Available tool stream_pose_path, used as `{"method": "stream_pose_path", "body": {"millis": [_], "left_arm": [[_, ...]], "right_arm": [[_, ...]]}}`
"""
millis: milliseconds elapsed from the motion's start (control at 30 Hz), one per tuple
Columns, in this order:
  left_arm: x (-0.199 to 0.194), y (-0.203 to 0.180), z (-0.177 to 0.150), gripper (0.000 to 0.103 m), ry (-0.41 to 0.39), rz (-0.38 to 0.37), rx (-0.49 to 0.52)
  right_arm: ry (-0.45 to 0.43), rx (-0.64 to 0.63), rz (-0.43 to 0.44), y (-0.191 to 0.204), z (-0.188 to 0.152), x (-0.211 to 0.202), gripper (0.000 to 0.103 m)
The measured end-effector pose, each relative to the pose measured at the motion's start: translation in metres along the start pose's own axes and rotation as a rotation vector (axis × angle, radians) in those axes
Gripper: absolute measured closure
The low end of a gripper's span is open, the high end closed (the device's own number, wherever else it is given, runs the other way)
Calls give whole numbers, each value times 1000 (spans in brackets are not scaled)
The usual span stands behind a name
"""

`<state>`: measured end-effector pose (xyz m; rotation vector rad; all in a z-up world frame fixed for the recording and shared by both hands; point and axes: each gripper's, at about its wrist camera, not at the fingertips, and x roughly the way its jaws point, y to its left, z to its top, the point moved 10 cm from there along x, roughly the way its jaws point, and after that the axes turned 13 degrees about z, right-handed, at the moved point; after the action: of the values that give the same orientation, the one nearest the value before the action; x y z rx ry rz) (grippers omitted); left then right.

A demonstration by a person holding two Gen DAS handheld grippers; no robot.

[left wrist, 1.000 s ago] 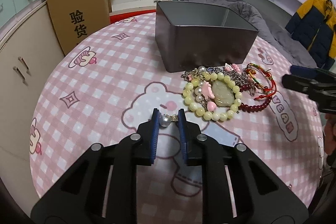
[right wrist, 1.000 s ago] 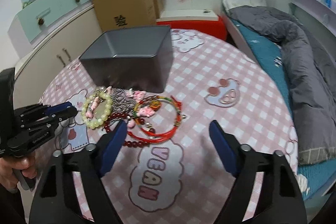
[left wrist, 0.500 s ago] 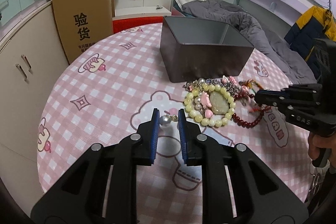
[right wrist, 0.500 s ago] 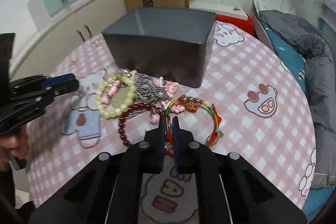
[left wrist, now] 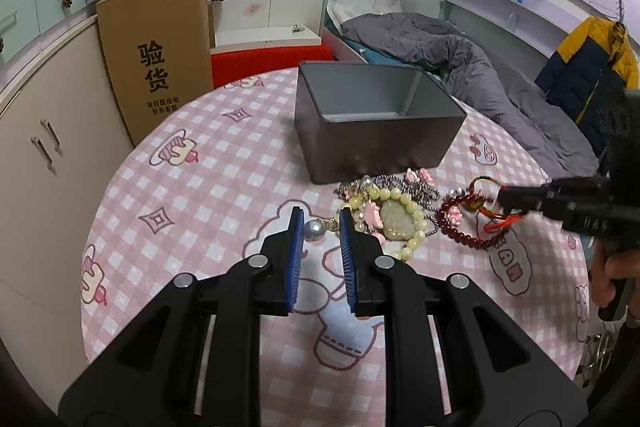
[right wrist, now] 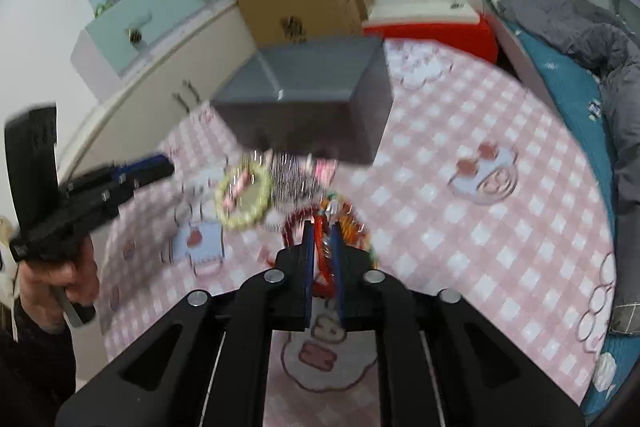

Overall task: Organize jewelry
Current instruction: 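Grasp the multicolour string bracelet with the right gripper, then lower the string bracelet into the grey box and open the right gripper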

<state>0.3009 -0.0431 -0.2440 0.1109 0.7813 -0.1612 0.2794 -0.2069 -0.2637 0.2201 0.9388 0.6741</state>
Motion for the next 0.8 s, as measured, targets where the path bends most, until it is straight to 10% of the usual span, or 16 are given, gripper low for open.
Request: {"method": "stream_pose_path", "body": {"millis": [433, 633, 800], "left_arm": [[5, -8, -9, 85, 16, 0, 22], [3, -9, -12, 85, 17, 2, 27], [-2, -8, -9, 85, 5, 3, 21]], "right_arm": [[60, -45, -4, 8, -9, 25, 68], [113, -131, -94, 10, -18, 35, 99], [10, -62, -32, 9, -12, 11, 101]]}}
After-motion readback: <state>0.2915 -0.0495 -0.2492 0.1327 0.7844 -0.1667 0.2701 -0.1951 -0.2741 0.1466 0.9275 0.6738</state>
